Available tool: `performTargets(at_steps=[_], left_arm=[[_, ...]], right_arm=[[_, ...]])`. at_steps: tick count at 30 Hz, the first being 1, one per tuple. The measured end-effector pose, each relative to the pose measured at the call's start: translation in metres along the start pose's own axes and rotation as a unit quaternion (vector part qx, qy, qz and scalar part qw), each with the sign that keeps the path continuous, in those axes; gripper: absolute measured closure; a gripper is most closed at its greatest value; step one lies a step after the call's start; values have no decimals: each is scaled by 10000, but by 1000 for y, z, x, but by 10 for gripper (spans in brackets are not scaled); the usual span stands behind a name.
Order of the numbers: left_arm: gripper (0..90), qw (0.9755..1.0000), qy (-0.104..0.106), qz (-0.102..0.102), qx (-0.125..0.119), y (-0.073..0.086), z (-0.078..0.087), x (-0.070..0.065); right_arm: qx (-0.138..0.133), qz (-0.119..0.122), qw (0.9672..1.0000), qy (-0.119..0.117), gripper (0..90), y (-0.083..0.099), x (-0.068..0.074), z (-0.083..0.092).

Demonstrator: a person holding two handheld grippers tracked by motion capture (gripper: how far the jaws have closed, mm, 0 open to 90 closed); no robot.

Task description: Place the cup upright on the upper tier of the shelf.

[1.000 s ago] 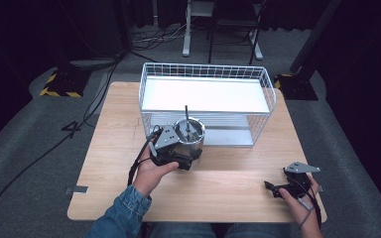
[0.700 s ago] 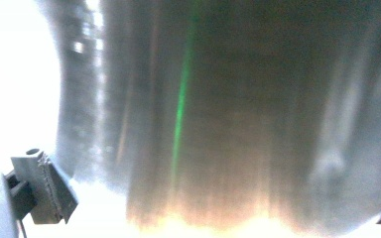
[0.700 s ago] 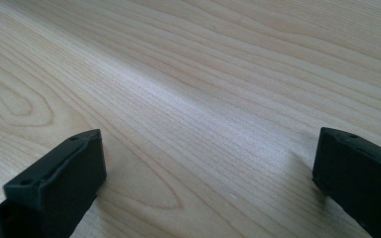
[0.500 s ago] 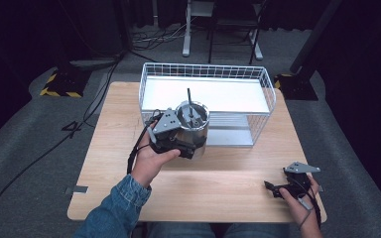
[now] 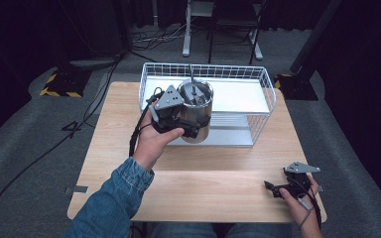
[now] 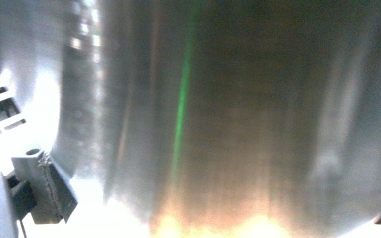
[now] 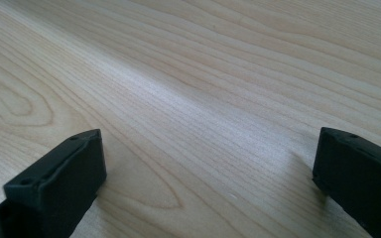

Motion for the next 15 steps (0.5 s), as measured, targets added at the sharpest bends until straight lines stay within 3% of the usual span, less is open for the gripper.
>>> performTargets(at_steps=[9, 15], left_arm=[[36, 9998, -42, -2, -188, -30, -14, 12], [36, 9995, -92, -123, -270, -47, -25, 15]], right_arm=[[-2, -2, 10000, 5, 2, 0, 0, 0], [0, 3, 10000, 1, 2, 0, 0, 0]])
Point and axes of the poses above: each handheld gripper's, and its own axes: z roughly backward along the jaws, y roughly out of its underside, x roughly to its left, the point moved 8 cm from there along -z, roughly forward along the jaws, and after that the axes turned 15 degrees about -x, right-handed, at the moved point
